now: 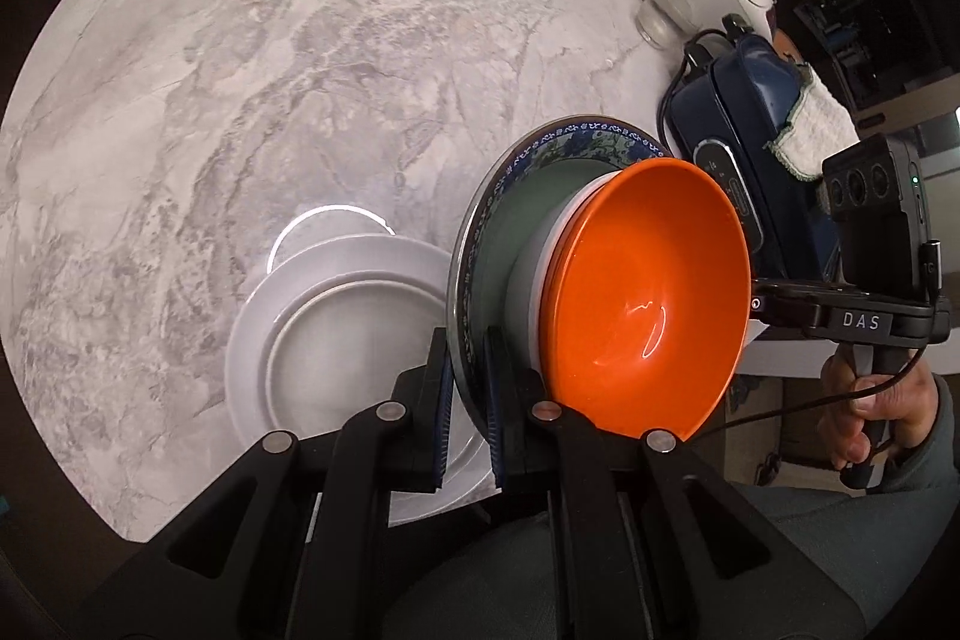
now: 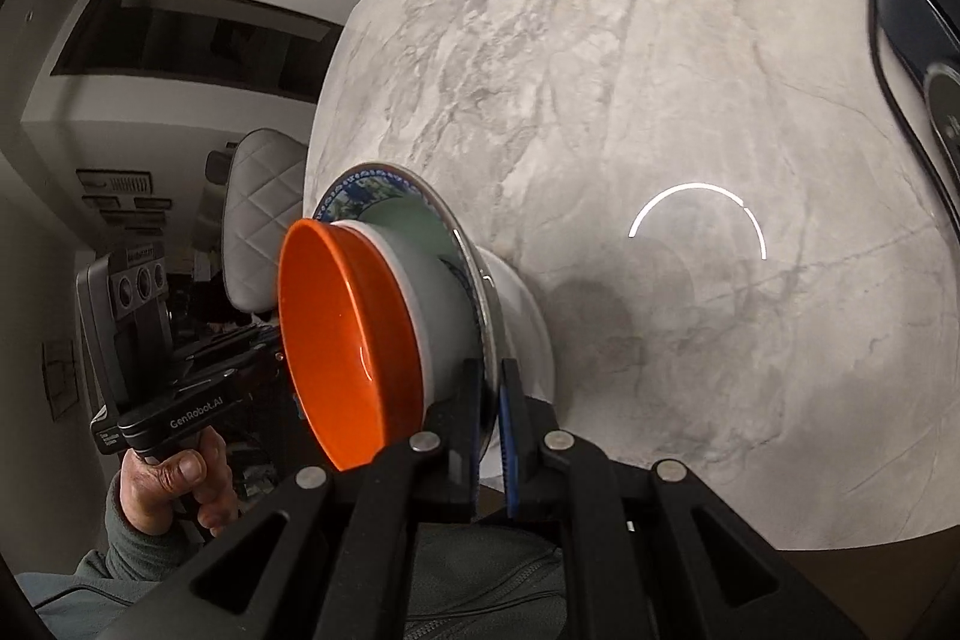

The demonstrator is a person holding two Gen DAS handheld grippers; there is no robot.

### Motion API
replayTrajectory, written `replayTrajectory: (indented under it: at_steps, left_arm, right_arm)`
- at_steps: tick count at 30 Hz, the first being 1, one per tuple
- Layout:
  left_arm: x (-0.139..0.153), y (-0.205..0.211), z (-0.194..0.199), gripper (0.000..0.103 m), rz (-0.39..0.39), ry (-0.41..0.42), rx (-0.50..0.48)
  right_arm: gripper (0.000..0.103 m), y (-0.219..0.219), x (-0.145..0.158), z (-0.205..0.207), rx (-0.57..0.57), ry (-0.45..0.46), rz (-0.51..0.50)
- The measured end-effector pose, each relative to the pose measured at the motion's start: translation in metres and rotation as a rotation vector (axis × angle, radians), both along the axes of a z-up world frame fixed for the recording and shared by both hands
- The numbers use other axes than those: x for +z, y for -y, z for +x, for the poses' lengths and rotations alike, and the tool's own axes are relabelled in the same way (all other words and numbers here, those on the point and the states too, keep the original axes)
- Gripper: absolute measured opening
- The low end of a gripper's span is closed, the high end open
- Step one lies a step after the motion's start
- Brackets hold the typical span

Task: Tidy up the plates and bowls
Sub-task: 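Carry the nested bowl stack over the white plate stack with both grippers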

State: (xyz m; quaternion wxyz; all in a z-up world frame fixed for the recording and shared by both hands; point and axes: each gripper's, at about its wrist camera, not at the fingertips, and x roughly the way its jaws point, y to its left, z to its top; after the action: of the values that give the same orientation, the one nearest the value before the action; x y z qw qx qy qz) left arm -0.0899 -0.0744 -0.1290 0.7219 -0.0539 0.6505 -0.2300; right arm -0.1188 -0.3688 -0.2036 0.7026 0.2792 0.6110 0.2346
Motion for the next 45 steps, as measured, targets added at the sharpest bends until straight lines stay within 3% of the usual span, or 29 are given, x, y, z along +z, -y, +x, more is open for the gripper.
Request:
replayTrajectory:
  at_steps: [8,15,26,45]
  left_arm:
    - [0.0,-0.079,-0.029,0.008,-0.006,-0.013,0.141]
    - [-0.031,-0.111,-0.037,0.007,-0.012,-0.044,0.189]
    - [-0.101,-0.104,-0.035,0.007,0.002,-0.086,0.18]
    - [-0.137,-0.086,-0.029,0.008,0.044,-0.08,0.135]
  right_arm:
    - [0.009,-0.071,0.006,0.012,0.14,-0.005,0.005]
    - [0.01,-0.109,-0.012,0.015,0.199,-0.04,-0.008]
    - [0.009,-0.122,-0.065,0.015,0.182,-0.079,-0.088]
    - [0.009,-0.122,-0.104,0.011,0.17,-0.091,-0.164]
